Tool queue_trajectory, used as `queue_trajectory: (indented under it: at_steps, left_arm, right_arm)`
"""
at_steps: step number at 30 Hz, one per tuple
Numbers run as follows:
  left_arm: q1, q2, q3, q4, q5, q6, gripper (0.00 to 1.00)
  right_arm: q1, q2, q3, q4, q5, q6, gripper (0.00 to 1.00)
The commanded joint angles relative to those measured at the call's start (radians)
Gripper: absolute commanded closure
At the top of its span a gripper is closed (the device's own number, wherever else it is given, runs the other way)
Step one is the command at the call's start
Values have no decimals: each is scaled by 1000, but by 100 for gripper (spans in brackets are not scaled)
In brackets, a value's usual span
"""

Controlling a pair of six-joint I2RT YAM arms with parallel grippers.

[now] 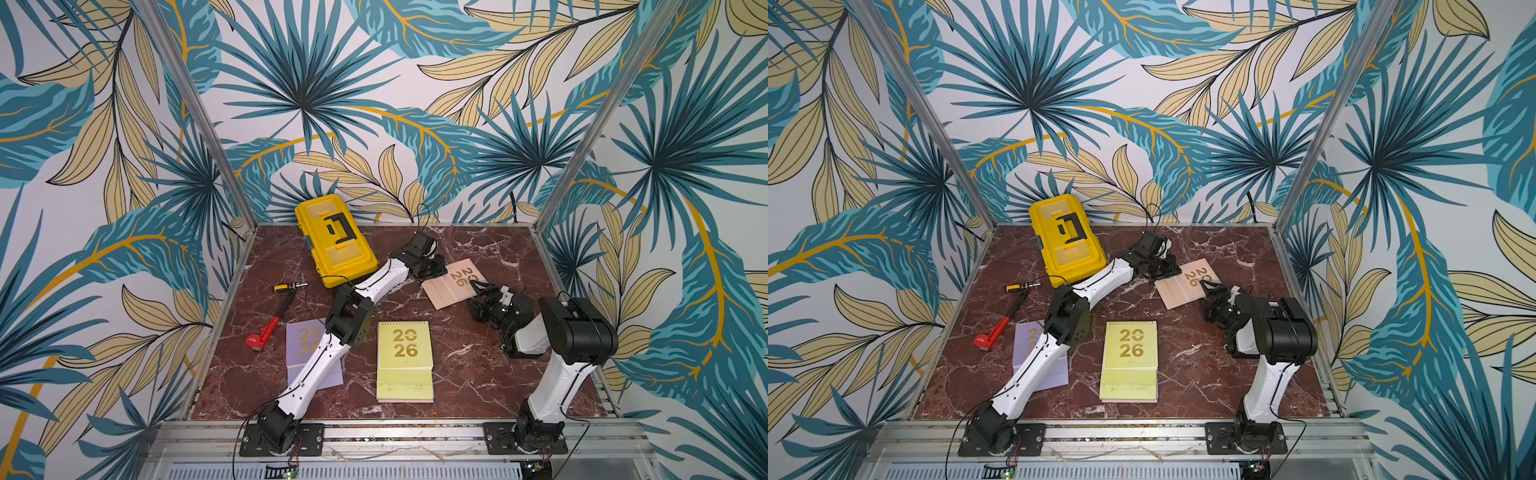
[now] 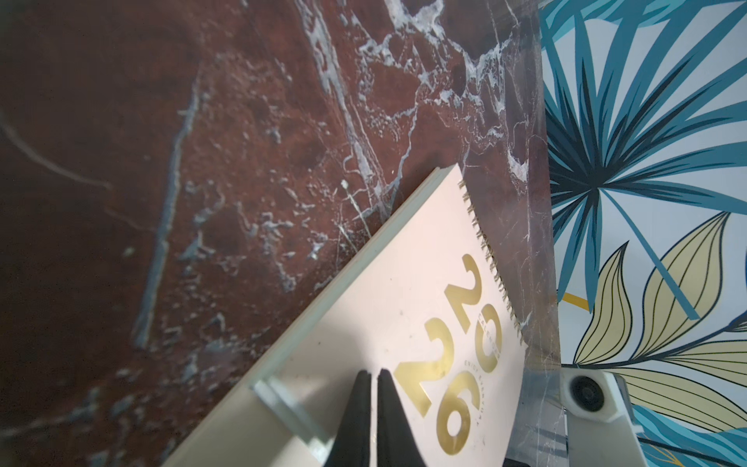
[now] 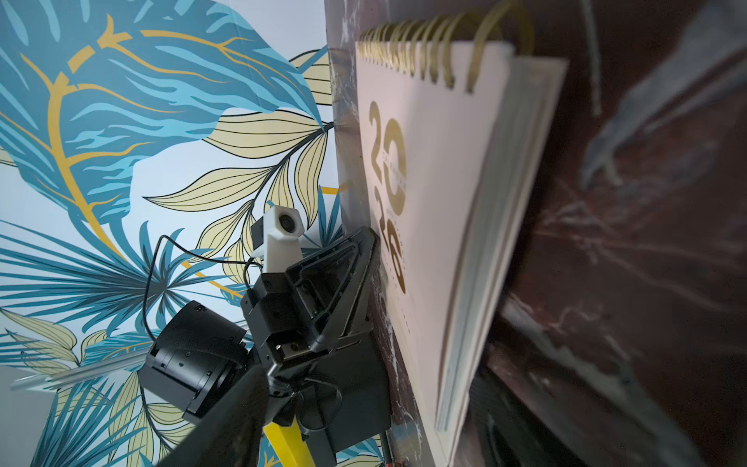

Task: Stack the calendars
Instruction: Pick up the calendar at the center of the board.

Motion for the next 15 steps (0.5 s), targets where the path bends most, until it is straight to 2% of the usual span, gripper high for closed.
queue_trajectory:
  at_steps: [1, 11, 15]
  left_arm:
    - [-6, 61, -47, -88, 11, -4, 91]
    - [-2, 57, -56, -88, 29, -6, 91]
    - [2, 51, -64, -88, 30, -5, 91]
  right_arm:
    - [14, -19, 27, 121, -15, -4, 23]
    - [46, 0, 125, 112, -36, -2, 29]
    - [46, -26, 137, -13, -8, -53, 29]
